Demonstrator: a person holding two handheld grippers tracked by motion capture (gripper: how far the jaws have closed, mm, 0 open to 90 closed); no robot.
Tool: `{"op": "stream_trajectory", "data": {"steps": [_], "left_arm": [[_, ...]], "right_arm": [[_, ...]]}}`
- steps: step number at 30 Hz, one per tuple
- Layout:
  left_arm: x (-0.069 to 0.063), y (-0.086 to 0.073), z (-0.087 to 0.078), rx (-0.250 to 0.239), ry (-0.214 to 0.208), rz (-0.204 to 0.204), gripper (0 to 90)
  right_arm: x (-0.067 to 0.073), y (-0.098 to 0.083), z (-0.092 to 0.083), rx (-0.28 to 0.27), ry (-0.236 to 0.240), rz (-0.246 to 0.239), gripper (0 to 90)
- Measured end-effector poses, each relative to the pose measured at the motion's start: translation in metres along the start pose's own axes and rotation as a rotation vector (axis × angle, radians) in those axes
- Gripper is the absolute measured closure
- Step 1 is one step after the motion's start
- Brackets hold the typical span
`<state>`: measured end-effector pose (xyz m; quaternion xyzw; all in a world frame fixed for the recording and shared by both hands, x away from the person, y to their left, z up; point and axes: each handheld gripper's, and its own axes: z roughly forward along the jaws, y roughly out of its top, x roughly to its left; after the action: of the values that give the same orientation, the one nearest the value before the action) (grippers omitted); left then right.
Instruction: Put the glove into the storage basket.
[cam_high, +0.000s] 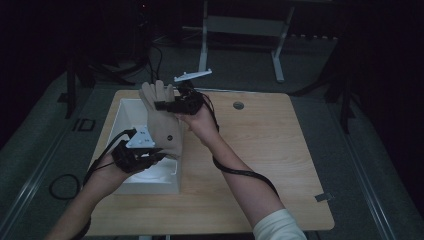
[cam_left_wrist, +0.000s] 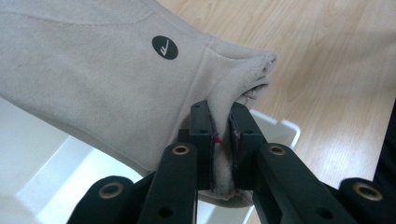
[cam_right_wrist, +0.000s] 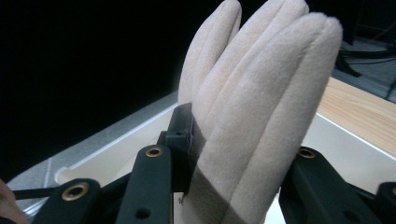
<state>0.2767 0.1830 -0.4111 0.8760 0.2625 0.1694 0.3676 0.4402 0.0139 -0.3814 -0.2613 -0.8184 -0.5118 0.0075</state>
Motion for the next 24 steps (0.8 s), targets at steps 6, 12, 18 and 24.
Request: {"op": "stream_trajectory", "data": {"steps": [6,12,18,24], "left_arm": [[0.006,-0.012,-0.008,0.023,0.025,-0.016,82.9],[0.01,-0.025,-0.004,0.048,0.057,-0.032,82.9],[0.011,-0.042,0.013,0.097,0.058,-0.055,82.8],[0.01,-0.055,0.029,0.107,0.043,-0.083,82.8]], "right_arm": [[0.013,0.009,0.021,0.014,0.008,-0.032,65.6],[0.015,0.006,0.037,0.028,0.005,-0.025,65.6],[0.015,-0.009,0.051,0.068,-0.006,-0.026,65.5],[0.01,-0.024,0.062,0.12,-0.029,-0.035,65.4]]}}
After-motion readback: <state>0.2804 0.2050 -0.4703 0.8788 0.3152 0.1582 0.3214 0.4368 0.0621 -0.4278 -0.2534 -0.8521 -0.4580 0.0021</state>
